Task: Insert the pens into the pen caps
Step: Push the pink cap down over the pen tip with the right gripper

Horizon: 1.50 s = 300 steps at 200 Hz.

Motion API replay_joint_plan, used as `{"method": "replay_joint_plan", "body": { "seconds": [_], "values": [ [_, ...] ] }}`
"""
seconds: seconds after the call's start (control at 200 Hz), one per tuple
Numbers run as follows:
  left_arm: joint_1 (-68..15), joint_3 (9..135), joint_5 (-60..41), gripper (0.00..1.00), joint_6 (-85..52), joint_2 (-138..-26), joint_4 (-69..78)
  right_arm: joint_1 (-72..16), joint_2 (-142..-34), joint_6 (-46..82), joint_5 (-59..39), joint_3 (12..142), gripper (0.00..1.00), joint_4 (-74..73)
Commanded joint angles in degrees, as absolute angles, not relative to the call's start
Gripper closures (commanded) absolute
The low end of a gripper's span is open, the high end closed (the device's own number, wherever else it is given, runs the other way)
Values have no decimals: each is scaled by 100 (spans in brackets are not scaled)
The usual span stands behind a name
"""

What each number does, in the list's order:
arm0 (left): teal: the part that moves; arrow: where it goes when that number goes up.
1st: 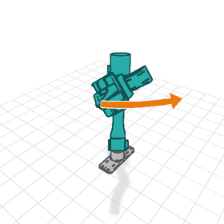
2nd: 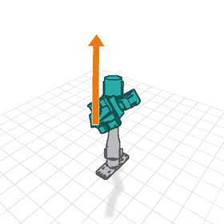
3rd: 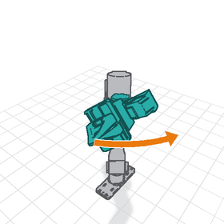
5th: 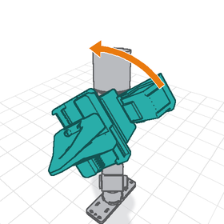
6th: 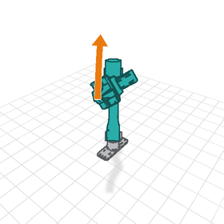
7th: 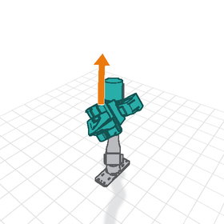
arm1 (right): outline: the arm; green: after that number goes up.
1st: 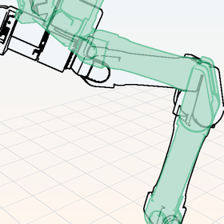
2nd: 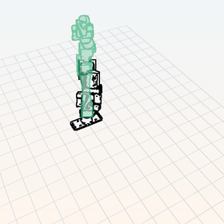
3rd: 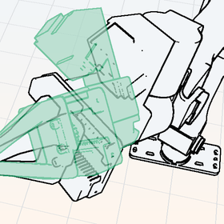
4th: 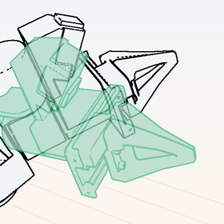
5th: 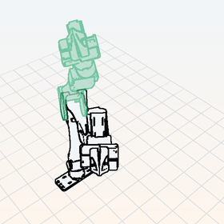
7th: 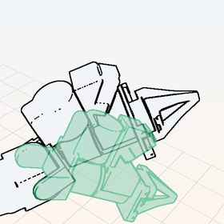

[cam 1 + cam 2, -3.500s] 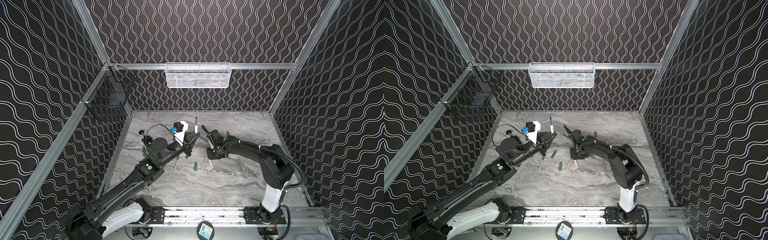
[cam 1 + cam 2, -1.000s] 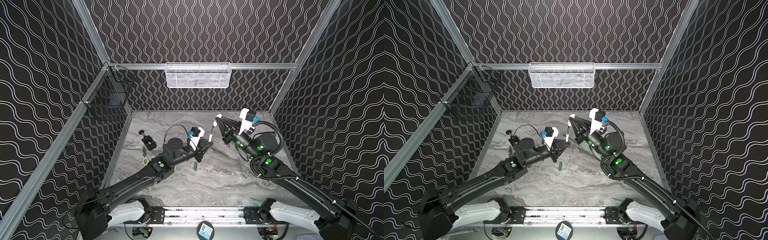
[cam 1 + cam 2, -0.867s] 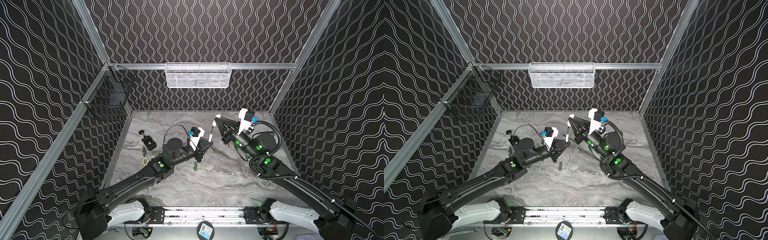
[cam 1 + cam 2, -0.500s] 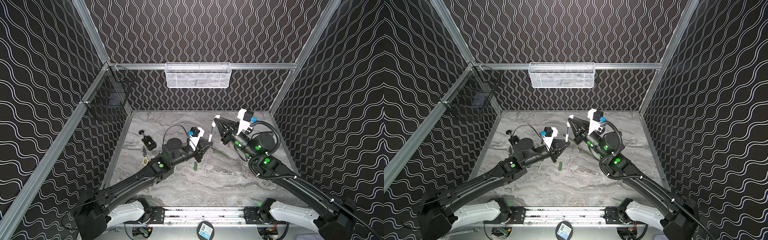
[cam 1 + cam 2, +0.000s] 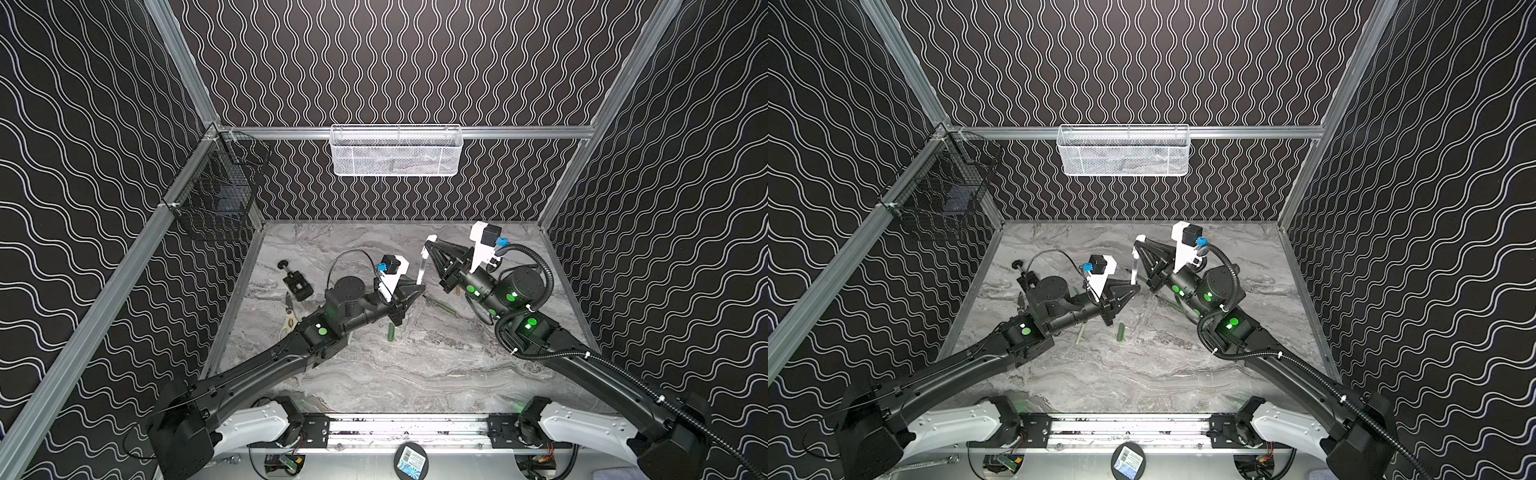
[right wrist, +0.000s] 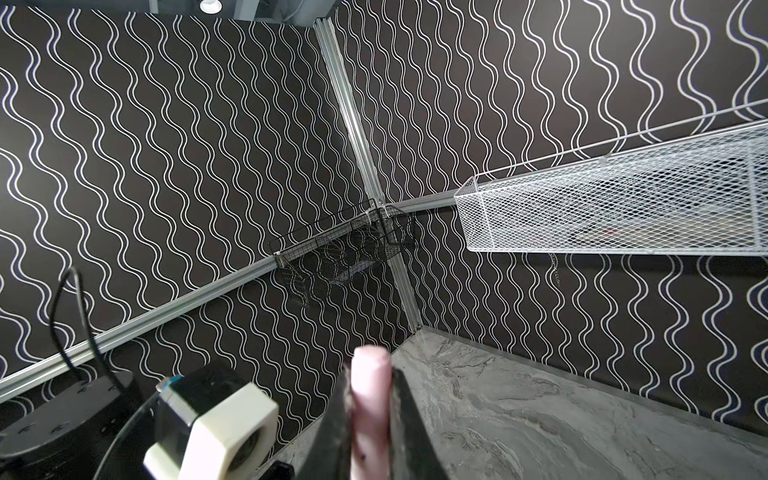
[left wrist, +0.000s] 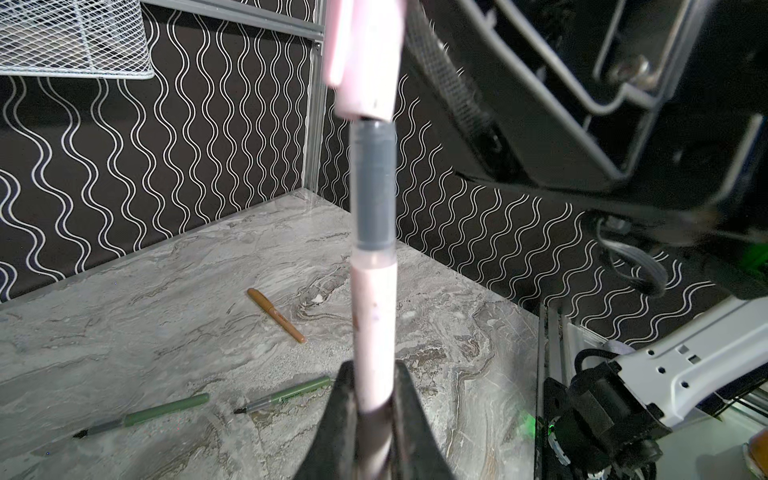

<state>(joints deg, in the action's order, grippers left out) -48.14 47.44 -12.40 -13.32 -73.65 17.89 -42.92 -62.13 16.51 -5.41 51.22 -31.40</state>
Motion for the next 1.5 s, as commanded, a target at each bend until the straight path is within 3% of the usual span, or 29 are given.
{"method": "replay_joint_plan", "body": {
  "seconds": [0.0,0.881,1.496],
  "values": [
    [-4831,4774,-1188,100,-1266,-7330,1995,-4320,-6214,1635,-676,5115,94,-3061],
    [-4834,4720,-1242,100,-1283,-7268,2088,-4368,-6171,1266,-608,5244,95,-2687],
    [-4860,4712,-1301,100,-1283,-7293,2114,-4172,-6057,1341,-1153,5485,97,-2160]
  ]
}}
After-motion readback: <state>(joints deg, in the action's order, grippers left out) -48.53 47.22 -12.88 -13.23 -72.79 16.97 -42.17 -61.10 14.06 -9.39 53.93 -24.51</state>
